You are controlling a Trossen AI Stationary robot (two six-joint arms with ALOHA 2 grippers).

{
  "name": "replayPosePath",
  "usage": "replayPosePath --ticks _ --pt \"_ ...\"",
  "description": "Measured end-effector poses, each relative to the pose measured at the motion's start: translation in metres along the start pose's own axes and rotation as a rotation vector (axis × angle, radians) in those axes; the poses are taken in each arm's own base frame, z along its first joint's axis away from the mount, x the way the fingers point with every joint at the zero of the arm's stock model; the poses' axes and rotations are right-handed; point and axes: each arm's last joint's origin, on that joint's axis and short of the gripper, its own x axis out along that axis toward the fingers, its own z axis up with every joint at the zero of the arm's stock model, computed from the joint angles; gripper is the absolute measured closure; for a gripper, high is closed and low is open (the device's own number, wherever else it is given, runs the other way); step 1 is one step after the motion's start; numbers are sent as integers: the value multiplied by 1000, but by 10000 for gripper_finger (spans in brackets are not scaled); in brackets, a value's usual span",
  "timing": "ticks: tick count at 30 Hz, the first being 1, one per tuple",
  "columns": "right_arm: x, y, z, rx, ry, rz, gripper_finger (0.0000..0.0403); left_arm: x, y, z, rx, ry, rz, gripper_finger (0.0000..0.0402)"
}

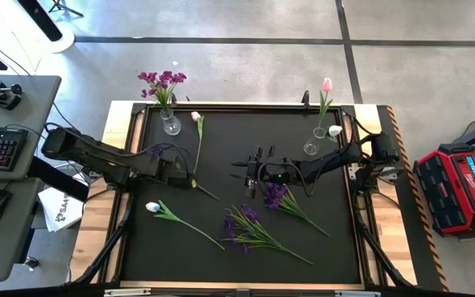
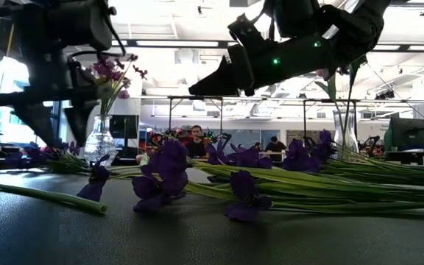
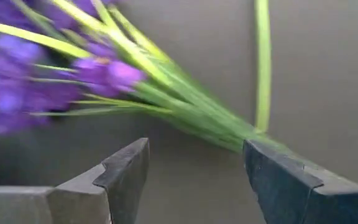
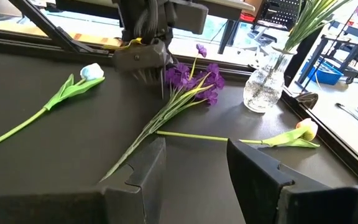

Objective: Sort flowers into vase by color
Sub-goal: Put the top left purple flower into the left transparent vase

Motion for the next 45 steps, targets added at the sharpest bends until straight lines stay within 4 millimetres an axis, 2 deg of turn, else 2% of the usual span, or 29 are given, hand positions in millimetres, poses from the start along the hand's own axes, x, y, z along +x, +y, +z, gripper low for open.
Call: replayPosePath --ticks 4,11,17,25,29,35,40,45 --pt "0 0 0 -1 0 1 249 7 -9 -4 -58 -28 -31 156" --pt "0 0 0 -10 0 2 249 26 -13 1 -81 -26 57 156" --pt "0 0 0 -26 -1 1 249 37 -13 9 -40 -1 106 156" --pt "0 0 0 -9 -2 1 249 36 -16 11 85 68 56 165" --pt "0 0 0 -1 -2 1 249 30 -22 10 156 107 34 196" --pt "0 0 0 -1 -2 1 249 22 -24 9 249 143 52 269" --pt "0 0 0 -1 -2 1 249 21 -17 9 218 116 127 325" --pt "0 0 0 0 -2 1 249 21 -17 9 155 57 132 347"
